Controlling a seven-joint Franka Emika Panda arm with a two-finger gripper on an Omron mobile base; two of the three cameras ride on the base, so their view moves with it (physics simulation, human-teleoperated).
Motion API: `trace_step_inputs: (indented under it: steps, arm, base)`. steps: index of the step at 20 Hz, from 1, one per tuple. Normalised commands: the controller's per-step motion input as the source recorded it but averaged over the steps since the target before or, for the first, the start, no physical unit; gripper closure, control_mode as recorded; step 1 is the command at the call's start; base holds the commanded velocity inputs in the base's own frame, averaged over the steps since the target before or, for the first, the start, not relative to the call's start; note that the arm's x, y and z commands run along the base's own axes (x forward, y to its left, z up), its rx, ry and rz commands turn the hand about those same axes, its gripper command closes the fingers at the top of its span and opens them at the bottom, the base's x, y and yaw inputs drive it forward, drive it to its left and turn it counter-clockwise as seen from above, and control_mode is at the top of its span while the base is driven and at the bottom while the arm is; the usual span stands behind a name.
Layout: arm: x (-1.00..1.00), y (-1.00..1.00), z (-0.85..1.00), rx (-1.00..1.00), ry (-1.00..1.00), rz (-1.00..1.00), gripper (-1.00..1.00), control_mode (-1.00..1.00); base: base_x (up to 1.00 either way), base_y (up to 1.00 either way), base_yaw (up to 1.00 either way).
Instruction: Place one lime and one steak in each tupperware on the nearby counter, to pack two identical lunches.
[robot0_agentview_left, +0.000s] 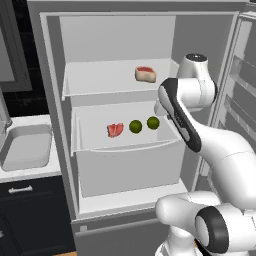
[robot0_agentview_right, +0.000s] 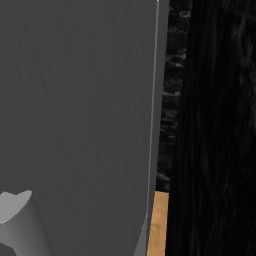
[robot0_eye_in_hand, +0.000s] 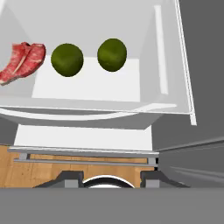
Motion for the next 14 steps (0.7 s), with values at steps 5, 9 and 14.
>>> trace_step_inputs:
  steps: [5, 9, 14]
  arm:
    - [-0.01, 0.00, 0.00, 0.00, -0.08, 0.01, -1.00, -1.00]
    - [-0.09, 0.05, 0.00, 0.00, -0.51, 0.05, -1.00, -1.00]
    - [0.00, 0.22, 0.06, 0.00, -0.53, 0.02, -1.00, -1.00]
  base:
    - [0.00, 0.00, 0.00]
    - [0.00, 0.00, 0.00]
    - [0.00, 0.00, 0.00]
